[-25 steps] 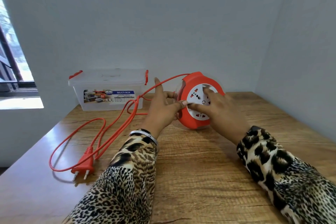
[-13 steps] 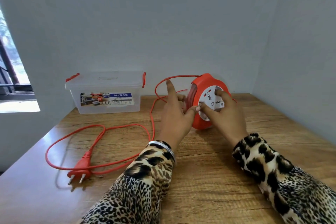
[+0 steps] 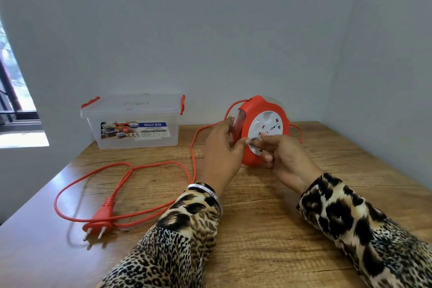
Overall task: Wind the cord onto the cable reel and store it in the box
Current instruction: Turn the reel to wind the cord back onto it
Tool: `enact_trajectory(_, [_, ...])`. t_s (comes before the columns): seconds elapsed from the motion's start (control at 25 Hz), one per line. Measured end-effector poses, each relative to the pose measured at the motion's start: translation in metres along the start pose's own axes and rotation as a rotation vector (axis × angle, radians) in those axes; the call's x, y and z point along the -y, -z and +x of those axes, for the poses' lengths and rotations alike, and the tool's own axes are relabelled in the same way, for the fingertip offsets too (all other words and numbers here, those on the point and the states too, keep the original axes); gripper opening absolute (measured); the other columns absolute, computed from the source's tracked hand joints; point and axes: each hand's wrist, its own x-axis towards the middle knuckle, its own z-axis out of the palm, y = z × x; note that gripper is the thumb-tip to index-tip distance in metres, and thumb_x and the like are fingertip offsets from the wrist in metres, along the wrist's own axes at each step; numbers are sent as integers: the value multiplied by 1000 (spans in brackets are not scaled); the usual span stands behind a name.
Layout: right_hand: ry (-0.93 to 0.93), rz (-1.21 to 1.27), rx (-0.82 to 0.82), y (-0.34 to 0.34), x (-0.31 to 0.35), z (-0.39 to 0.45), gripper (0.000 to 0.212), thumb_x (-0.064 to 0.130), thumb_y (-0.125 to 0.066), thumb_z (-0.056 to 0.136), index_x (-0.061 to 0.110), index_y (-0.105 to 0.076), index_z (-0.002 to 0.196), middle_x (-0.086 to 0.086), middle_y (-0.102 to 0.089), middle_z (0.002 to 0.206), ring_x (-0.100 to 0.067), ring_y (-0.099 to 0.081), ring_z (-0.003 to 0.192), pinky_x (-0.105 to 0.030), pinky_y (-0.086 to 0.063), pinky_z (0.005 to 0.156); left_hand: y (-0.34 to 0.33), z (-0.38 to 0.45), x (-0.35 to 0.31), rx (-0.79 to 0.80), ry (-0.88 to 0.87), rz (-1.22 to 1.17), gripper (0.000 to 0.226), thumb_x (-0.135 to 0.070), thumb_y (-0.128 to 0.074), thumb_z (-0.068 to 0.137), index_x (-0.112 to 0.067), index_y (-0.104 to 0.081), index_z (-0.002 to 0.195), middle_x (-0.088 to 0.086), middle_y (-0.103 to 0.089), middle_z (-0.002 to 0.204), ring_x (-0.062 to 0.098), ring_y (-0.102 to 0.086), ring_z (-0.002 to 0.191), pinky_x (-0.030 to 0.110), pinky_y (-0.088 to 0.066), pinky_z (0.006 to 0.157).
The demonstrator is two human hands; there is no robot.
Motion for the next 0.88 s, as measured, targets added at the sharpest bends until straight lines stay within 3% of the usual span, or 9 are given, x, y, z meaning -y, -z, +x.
enact_trajectory(0.12, [198, -508, -159, 10, 3, -1, 19, 26, -61, 89, 9, -67, 93, -1, -74, 83, -8, -53, 49, -20, -36, 46, 8, 5, 6, 16, 73, -110, 92, -24, -75, 82, -18, -18, 155, -4, -62, 111, 24, -67, 99, 47, -56, 88])
enact_trajectory(0.2, [569, -987, -304, 19, 4, 2, 7, 24, -64, 85, 19, -68, 90, 5, -66, 90, -7, -57, 70, -19, -39, 56, 16, 10, 9, 19, 106, -118, 110, -27, -79, 79, -28, -1, 155, -3, -60, 105, 23, -66, 96, 49, -57, 85])
enact_trajectory(0.24, [769, -1116, -269, 21, 8, 1, 10, 17, -63, 84, 23, -69, 89, 5, -61, 98, -7, -55, 76, -20, -41, 61, 19, 11, 10, 17, 110, -123, 115, -27, -80, 77, -33, 5, 154, -4, -59, 104, 22, -66, 96, 49, -57, 84])
enact_trajectory(0.32, [1088, -1251, -42, 24, 14, 2, 31, 3, -57, 82, 27, -73, 95, -1, -56, 116, -8, -51, 80, -25, -45, 64, 24, 12, 9, -5, 80, -151, 124, -24, -82, 76, -43, 16, 149, -4, -61, 101, 19, -68, 92, 49, -59, 81])
enact_trajectory(0.4, [1254, -1397, 115, 22, 15, 3, 50, -4, -57, 79, 32, -71, 110, -5, -54, 122, -9, -48, 78, -31, -48, 58, 29, 12, 8, -39, 38, -155, 132, -23, -82, 75, -53, 29, 141, -3, -64, 100, 16, -70, 87, 46, -60, 80])
enact_trajectory(0.52, [1318, -1568, 90, 19, 14, 7, 67, -8, -59, 75, 36, -61, 125, -12, -55, 121, -17, -52, 82, -30, -46, 54, 38, 14, 8, -53, 12, -190, 134, -25, -83, 74, -55, 30, 139, -4, -65, 99, 10, -71, 84, 43, -61, 80])
enact_trajectory(0.64, [1277, -1643, 39, 24, 12, 9, 72, -8, -62, 76, 33, -54, 134, -19, -51, 131, -31, -58, 99, -39, -54, 64, 42, 13, 8, -33, 34, -226, 131, -24, -83, 75, -51, 25, 144, -3, -65, 99, 2, -70, 82, 38, -62, 79])
enact_trajectory(0.76, [1311, -1655, 51, 26, 7, 13, 67, -12, -67, 70, 26, -62, 125, -23, -52, 132, -37, -60, 97, -43, -55, 62, 42, 15, 9, -15, 72, -264, 129, -20, -82, 76, -52, 22, 144, -2, -65, 105, 8, -70, 91, 39, -61, 79])
enact_trajectory(0.88, [1281, -1747, 71, 26, 3, 16, 74, -12, -69, 69, 29, -58, 130, -28, -51, 129, -42, -58, 102, -48, -55, 69, 40, 17, 9, 17, 89, -281, 128, -17, -82, 77, -51, 21, 145, -2, -65, 108, 3, -71, 87, 26, -61, 71])
